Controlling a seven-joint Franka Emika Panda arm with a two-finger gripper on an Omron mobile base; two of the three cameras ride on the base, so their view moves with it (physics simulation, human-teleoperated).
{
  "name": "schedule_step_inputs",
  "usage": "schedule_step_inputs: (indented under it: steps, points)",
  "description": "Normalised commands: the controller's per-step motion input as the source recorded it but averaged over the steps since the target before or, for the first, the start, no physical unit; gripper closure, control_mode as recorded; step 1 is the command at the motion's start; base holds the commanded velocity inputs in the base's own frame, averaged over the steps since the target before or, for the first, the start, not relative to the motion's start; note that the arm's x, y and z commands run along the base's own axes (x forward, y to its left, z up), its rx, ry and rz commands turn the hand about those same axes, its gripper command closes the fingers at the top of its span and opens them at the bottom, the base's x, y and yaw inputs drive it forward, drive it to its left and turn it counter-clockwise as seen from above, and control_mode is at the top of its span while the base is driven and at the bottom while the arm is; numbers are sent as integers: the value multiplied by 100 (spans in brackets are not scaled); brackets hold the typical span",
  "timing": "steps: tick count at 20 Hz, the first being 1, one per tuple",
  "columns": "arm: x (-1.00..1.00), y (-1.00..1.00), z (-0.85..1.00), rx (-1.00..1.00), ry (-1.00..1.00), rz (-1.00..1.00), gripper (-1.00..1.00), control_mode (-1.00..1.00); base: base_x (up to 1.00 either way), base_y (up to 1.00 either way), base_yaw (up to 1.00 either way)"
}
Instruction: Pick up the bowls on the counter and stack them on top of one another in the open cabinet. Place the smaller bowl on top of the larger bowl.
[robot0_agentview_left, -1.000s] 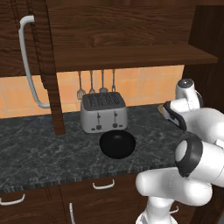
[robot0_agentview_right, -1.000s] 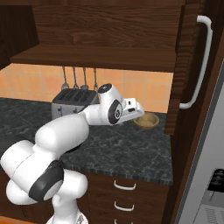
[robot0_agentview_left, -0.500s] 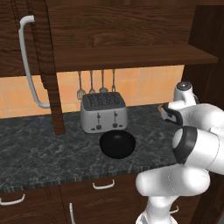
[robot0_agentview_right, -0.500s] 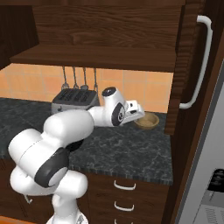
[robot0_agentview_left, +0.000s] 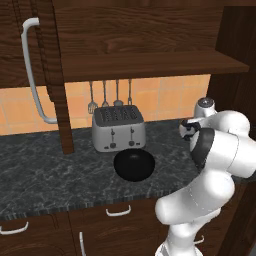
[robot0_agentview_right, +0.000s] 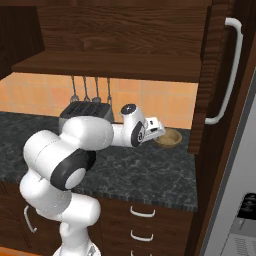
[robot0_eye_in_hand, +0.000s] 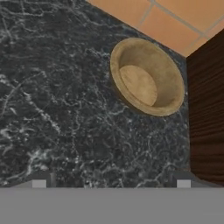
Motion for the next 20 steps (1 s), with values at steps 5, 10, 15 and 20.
schedule_step_inputs:
  steps: [5,10,15,20]
  points:
    - [33,-11,-20,0,0,4,-100,-100,0,0,0]
    - [38,-19,-22,0,0,2,-100,-100,0,0,0]
    - [33,-15,-7,1,0,3,-100,-100,0,0,0]
    - [32,-25,-12,0,0,1,-100,-100,0,0,0]
